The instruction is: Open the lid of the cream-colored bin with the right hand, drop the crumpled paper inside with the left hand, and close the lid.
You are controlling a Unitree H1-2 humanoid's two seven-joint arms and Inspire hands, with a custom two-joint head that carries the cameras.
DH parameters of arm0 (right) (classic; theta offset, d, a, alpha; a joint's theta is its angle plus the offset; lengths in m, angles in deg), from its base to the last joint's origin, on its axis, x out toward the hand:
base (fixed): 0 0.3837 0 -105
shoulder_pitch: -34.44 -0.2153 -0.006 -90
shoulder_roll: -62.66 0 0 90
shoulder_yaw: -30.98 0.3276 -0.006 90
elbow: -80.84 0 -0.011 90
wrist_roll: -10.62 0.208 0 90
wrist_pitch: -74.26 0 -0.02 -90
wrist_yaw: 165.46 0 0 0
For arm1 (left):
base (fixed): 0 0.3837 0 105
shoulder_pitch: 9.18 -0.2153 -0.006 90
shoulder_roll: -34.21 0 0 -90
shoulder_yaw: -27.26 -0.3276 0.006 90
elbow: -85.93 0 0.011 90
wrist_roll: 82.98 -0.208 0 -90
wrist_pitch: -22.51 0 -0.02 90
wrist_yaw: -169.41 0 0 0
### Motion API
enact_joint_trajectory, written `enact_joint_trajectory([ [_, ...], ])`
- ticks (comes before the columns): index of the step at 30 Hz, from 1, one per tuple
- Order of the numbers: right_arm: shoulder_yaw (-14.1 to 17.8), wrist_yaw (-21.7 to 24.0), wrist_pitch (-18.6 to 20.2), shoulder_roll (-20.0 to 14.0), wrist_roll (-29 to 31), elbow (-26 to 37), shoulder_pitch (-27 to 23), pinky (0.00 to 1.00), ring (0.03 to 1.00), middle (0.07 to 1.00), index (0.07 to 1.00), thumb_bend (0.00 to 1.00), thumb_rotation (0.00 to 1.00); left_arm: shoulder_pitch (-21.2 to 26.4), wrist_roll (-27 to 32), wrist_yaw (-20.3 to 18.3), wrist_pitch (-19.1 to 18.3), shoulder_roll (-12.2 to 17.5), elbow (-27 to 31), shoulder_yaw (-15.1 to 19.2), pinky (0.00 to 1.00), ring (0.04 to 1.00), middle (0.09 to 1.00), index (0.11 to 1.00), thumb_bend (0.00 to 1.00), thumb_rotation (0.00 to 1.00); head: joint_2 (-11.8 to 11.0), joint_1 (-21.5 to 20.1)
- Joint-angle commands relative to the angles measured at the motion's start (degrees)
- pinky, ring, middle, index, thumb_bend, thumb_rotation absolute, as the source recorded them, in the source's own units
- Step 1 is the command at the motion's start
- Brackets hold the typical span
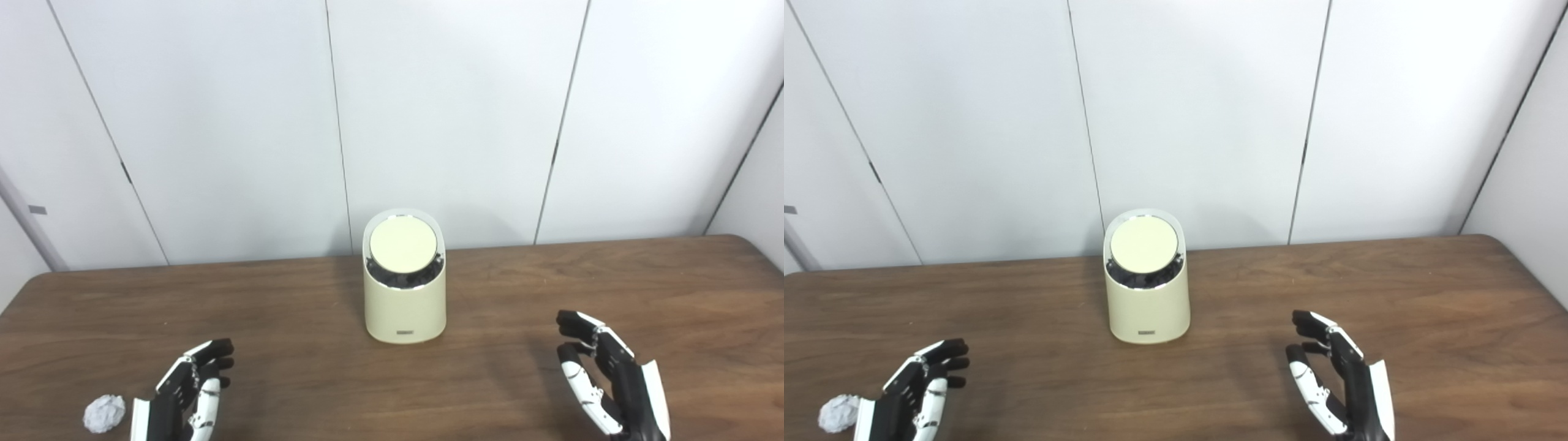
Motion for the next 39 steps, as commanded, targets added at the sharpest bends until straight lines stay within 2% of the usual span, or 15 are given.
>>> enact_joint_trajectory([
  [1, 0.3, -0.4, -0.58, 0.16, 0.49, 0.75, -1.57, 0.65, 0.738, 0.743, 0.72, 0.2, 0.62, 1.37, 0.15, -0.02, 0.67, 0.46, 0.87, 0.06, 0.58, 0.677, 0.713, 0.708, 0.2, 0.63, 0.42, 0.11],
  [10, 0.59, -0.18, -0.19, -0.15, 0.43, 0.78, -1.68, 0.65, 0.729, 0.742, 0.722, 0.21, 0.67, 1.3, 0.89, -0.04, 0.16, 0.13, 1.66, 0.02, 0.58, 0.68, 0.716, 0.704, 0.21, 0.62, 0.79, 0.5],
  [16, 0.53, 0.03, -0.14, -0.72, 0.02, 1.34, -1.48, 0.63, 0.723, 0.74, 0.721, 0.19, 0.65, 0.95, 0.64, 0.08, -0.54, -0.24, 2.66, -0.23, 0.59, 0.684, 0.719, 0.709, 0.2, 0.62, 1.41, -0.1],
  [22, 0.5, 0.11, 1.28, -1.46, -1.2, 3.53, -1.87, 0.67, 0.758, 0.763, 0.744, 0.24, 0.66, 1.26, 0.5, 0.1, -1.29, -0.55, 2.86, -0.42, 0.58, 0.672, 0.708, 0.701, 0.21, 0.63, 2.1, -0.12],
  [25, 0.34, 1.28, 3.64, -1.58, 0.37, 4.89, -3.34, 0.69, 0.77, 0.778, 0.763, 0.31, 0.66, 1.62, 0.06, 0.1, -1.34, -0.47, 2.43, -0.51, 0.58, 0.675, 0.711, 0.7, 0.21, 0.62, 2.38, -0.2],
  [28, 0.34, 3.23, 8.96, -1.58, 2.33, 7.11, -5.7, 0.74, 0.805, 0.808, 0.793, 0.42, 0.67, 1.96, -0.3, 0.16, -1.45, -0.54, 2.31, -0.61, 0.58, 0.68, 0.714, 0.701, 0.22, 0.63, 3.29, -0.27],
  [34, -0.45, 5.14, 17.33, -2.8, -0.99, 8.79, -13.18, 0.75, 0.819, 0.825, 0.817, 0.64, 0.6, 2.65, -0.36, 0.12, -1.72, -1.03, 2.1, -0.94, 0.57, 0.669, 0.708, 0.7, 0.22, 0.62, 4.0, 0.13],
  [39, -1.9, 6.14, 20.91, -3.88, -3.58, 7.66, -19.98, 0.79, 0.855, 0.846, 0.833, 0.78, 0.6, 3.26, -2.03, 0.52, -2.15, -1.29, 1.46, -1.29, 0.57, 0.676, 0.71, 0.704, 0.2, 0.6, 4.21, 0.25],
])
